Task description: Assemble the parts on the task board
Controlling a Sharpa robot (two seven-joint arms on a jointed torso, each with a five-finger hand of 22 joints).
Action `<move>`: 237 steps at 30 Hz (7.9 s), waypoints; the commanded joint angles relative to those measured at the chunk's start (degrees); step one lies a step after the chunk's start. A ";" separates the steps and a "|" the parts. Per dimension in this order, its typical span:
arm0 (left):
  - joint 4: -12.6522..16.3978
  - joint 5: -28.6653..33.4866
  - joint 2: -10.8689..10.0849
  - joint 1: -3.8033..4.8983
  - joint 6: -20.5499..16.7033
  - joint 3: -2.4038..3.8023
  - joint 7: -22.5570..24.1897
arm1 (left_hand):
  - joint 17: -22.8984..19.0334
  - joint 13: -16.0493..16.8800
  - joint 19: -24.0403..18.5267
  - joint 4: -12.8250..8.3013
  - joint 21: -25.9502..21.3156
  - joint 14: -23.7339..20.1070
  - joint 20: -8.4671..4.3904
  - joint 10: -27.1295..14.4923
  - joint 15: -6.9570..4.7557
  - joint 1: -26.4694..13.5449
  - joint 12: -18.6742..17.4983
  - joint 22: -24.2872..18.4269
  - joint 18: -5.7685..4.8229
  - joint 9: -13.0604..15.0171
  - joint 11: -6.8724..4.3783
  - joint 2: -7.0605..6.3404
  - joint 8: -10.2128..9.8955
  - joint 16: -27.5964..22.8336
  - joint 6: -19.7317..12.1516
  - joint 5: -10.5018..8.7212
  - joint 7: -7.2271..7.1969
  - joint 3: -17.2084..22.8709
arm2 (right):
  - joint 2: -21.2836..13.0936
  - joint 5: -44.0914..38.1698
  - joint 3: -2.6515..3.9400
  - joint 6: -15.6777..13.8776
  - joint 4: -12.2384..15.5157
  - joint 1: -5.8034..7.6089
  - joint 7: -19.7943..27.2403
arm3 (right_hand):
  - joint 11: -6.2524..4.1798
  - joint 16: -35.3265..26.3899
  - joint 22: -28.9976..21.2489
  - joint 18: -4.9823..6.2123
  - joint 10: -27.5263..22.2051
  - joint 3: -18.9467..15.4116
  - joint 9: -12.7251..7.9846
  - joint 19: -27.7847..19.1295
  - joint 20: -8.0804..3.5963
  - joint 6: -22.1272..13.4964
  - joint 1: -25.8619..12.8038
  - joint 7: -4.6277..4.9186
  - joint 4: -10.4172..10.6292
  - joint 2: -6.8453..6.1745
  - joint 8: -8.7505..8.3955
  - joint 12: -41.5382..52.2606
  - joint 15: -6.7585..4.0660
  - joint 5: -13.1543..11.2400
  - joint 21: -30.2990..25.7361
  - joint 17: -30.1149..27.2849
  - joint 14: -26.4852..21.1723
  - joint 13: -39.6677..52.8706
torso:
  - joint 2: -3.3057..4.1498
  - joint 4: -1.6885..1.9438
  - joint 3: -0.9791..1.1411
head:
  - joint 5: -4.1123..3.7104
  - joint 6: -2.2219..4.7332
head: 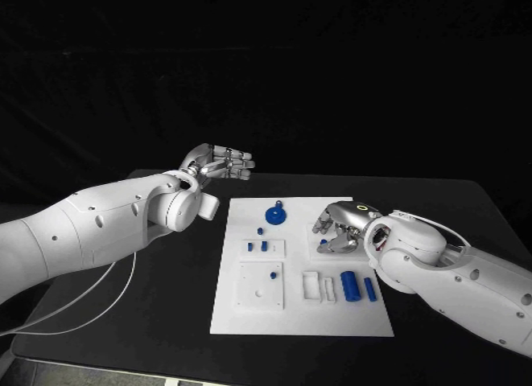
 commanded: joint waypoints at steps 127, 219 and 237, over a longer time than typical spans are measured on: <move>-2.57 -0.05 2.31 0.09 1.40 -0.10 0.00 | 0.07 -0.06 0.35 0.11 0.60 -0.38 0.04 -0.18 0.16 0.59 -0.21 -0.96 -0.49 -0.03 0.09 0.35 -0.14 -0.20 -0.31 -0.10 0.00 -0.07 | 8.97 -6.66 -12.61 -3.06 5.16 -0.16 2.13 | -3.80 -0.56 4.74 -2.75 14.74 18.39 0.54 1.73 -3.16 12.96 -2.48 0.29 -7.34 5.28 -0.19 -0.22 -2.71 -3.61 0.02 1.68 0.26 0.28 | -0.02 -0.05 -0.06 | 4.61 -2.65; 0.85 -0.19 -1.68 -0.37 2.74 -0.21 0.64 | 0.08 -0.05 0.30 0.40 0.63 -0.66 0.24 -0.35 0.32 0.33 -0.20 -1.96 -0.51 -0.04 0.16 0.01 -0.14 -0.21 -0.58 -0.23 0.06 -0.80 | -10.07 33.72 -0.52 4.25 10.95 2.60 -13.22 | -6.91 9.65 11.24 -4.87 9.75 -2.52 4.72 1.83 -4.71 6.71 -8.29 -0.82 7.88 4.42 -0.22 46.26 -4.26 2.99 9.25 12.18 -1.23 53.81 | -0.35 -1.19 0.50 | -1.27 -1.25; 3.82 -1.32 -3.96 -1.13 4.90 -1.05 1.60 | 0.15 0.01 0.42 5.68 -0.13 -1.53 0.90 -0.15 0.89 -1.51 -0.12 -4.81 -0.72 -0.01 0.28 -2.04 0.02 -0.23 -0.69 2.95 -0.06 -12.17 | -12.59 35.02 -0.91 15.13 10.27 2.85 -25.22 | -6.95 11.53 16.78 -4.92 12.44 -2.53 7.68 2.06 -4.59 6.85 -15.08 -1.05 10.02 4.98 -0.23 46.17 -4.18 -0.64 12.56 21.28 -0.30 62.11 | -0.76 -1.65 0.09 | -2.37 -1.77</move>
